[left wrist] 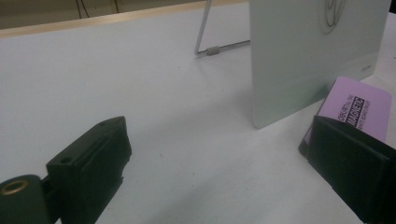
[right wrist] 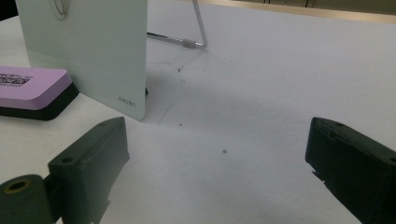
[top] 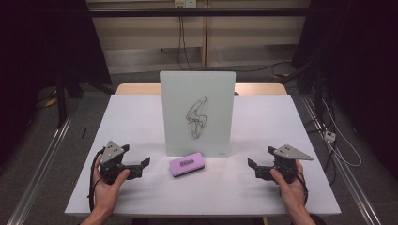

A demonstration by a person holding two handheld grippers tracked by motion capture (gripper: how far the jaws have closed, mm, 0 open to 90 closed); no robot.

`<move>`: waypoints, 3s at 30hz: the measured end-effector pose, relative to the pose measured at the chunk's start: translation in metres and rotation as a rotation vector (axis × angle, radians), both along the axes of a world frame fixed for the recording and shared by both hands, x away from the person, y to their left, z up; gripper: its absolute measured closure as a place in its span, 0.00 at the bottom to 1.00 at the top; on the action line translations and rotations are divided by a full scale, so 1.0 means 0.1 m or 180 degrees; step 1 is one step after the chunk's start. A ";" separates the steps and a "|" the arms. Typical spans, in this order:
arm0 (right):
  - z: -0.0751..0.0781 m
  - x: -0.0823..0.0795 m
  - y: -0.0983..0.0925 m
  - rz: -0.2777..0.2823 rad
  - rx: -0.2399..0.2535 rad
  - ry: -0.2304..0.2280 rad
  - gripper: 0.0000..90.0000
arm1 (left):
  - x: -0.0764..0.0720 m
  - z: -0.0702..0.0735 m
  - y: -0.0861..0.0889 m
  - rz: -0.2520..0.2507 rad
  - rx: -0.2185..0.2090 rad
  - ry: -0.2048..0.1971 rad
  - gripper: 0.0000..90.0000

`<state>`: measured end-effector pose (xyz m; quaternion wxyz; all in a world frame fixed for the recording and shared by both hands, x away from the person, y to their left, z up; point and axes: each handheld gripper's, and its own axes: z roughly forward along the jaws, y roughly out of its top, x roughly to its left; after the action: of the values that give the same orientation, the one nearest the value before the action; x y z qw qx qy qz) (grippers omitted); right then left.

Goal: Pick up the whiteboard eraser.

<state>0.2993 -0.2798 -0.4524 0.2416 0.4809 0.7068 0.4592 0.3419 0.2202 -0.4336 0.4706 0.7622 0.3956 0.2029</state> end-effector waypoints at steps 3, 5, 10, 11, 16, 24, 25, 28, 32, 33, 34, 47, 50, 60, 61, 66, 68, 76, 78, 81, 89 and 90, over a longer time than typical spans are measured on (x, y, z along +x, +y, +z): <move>0.00 0.00 0.01 0.0022 -0.0001 0.0022 0.07 | 0.01 0.01 -0.02 -0.0020 0.0009 0.0004 0.07; -0.01 0.00 0.01 0.0038 0.0014 0.0028 0.07 | 0.01 0.01 -0.03 -0.0030 0.0006 0.0007 0.07; -0.01 0.00 -0.01 0.0020 0.0015 0.0046 0.06 | 0.04 0.02 -0.08 -0.0130 0.0067 0.0085 0.07; -0.01 0.00 0.00 0.0023 0.0016 0.0045 0.07 | 0.04 0.02 -0.11 -0.0196 0.0105 0.0102 0.07; -0.01 0.01 0.00 0.0036 0.0017 0.0044 0.07 | 0.05 0.03 -0.17 -0.0324 0.0161 0.0157 0.08; -0.01 0.02 0.00 0.0052 0.0016 0.0051 0.07 | 0.04 0.05 -0.25 -0.0498 0.0282 0.0195 0.09; -0.01 0.02 -0.01 0.0052 0.0012 0.0051 0.07 | 0.04 0.04 -0.27 -0.0501 0.0299 0.0185 0.11; -0.02 0.03 0.00 0.0056 -0.0003 0.0046 0.07 | 0.06 0.04 -0.30 -0.0580 0.0255 0.0201 0.12; -0.02 0.04 0.01 0.0047 -0.0009 0.0063 0.07 | 0.08 0.03 -0.35 -0.0575 0.0237 0.0283 0.09; -0.02 0.04 0.01 0.0046 -0.0011 0.0065 0.07 | 0.09 0.04 -0.37 -0.0595 0.0199 0.0314 0.09; -0.01 0.04 0.01 0.0038 -0.0015 0.0068 0.07 | 0.09 0.06 -0.37 -0.0625 0.0157 0.0304 0.09; -0.01 0.04 0.04 0.0059 -0.0021 0.0076 0.07 | 0.08 0.15 -0.61 -0.0993 0.0374 0.0440 0.08; -0.01 0.04 0.04 0.0067 -0.0017 0.0072 0.07 | 0.08 0.17 -0.65 -0.1082 0.0446 0.0415 0.08; -0.01 0.04 0.04 0.0083 -0.0003 0.0080 0.07 | 0.17 0.18 -0.91 -0.1388 0.0582 0.0474 0.07; -0.02 0.04 0.04 0.0083 -0.0002 0.0081 0.07 | 0.17 0.18 -0.91 -0.1388 0.0582 0.0474 0.07; -0.02 0.05 0.04 0.0088 -0.0006 0.0082 0.07 | 0.19 0.20 -1.00 -0.1550 0.0665 0.0560 0.12; -0.02 0.05 0.04 0.0090 -0.0003 0.0082 0.07 | 0.19 0.21 -1.04 -0.1547 0.0767 0.0554 0.11; -0.03 0.06 0.05 0.0103 -0.0007 0.0089 0.07 | 0.25 0.26 -1.21 -0.1718 0.0859 0.0545 0.10; -0.03 0.06 0.05 0.0107 -0.0014 0.0087 0.07 | 0.28 0.29 -1.25 -0.1785 0.0926 0.0569 0.11; -0.02 0.05 0.04 0.0106 -0.0004 0.0087 0.07 | 0.30 0.29 -1.31 -0.1794 0.1010 0.0561 0.13; -0.03 0.06 0.05 0.0127 -0.0012 0.0097 0.07 | 0.38 0.22 -1.48 -0.2019 0.1231 0.0728 0.22; -0.03 0.06 0.05 0.0127 -0.0012 0.0097 0.07 | 0.38 0.22 -1.48 -0.2019 0.1231 0.0728 0.23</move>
<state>0.3049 -0.2745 -0.4549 0.2226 0.4732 0.7206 0.4552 0.3797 0.0722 -0.4117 0.3105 0.9390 0.1446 0.0319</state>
